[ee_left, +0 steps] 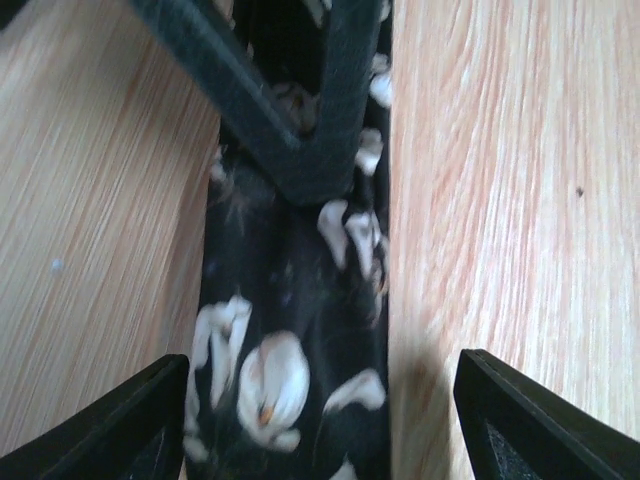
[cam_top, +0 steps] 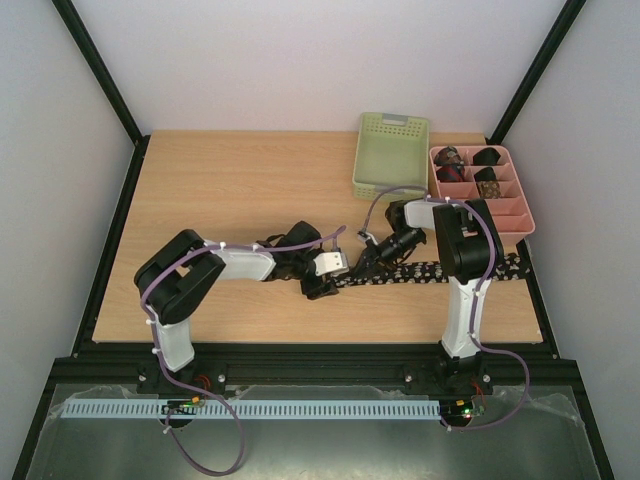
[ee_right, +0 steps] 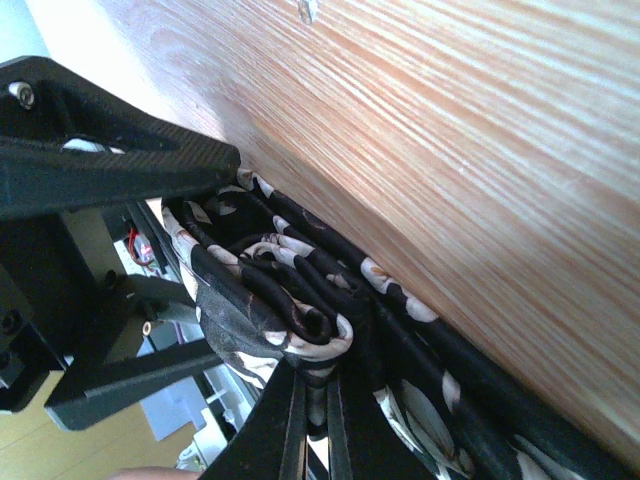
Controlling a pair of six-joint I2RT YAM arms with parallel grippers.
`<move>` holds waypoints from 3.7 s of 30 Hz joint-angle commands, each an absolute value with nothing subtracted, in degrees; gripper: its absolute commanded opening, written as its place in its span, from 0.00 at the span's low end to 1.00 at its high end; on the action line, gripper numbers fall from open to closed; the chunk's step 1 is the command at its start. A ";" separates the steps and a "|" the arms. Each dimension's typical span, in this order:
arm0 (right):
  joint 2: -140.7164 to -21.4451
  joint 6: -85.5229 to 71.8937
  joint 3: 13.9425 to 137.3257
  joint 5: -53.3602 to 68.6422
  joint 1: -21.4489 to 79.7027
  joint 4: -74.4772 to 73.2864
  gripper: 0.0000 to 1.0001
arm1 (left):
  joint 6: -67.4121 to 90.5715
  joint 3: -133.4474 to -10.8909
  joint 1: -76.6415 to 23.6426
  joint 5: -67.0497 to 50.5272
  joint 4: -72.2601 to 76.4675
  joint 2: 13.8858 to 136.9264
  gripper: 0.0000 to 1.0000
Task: Roll the ties
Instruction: Roll the tie at the center of the board.
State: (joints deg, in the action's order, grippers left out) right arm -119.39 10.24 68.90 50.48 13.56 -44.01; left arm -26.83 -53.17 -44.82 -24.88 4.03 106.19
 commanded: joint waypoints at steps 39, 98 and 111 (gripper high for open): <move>-122.71 7.95 64.28 37.74 13.13 -40.25 0.01 | -24.67 -42.45 -40.26 -29.21 8.62 94.23 0.74; -118.10 15.61 71.00 50.42 6.35 -53.20 0.33 | -28.16 -59.85 -45.70 -25.05 -2.39 117.19 0.28; -120.32 14.59 69.35 52.57 11.67 -50.93 0.35 | -26.66 -61.22 -45.70 -25.00 -3.10 118.47 0.31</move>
State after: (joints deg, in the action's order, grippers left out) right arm -119.66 13.78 70.52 51.22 10.55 -49.43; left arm -26.79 -62.74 -46.00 -30.85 5.04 114.15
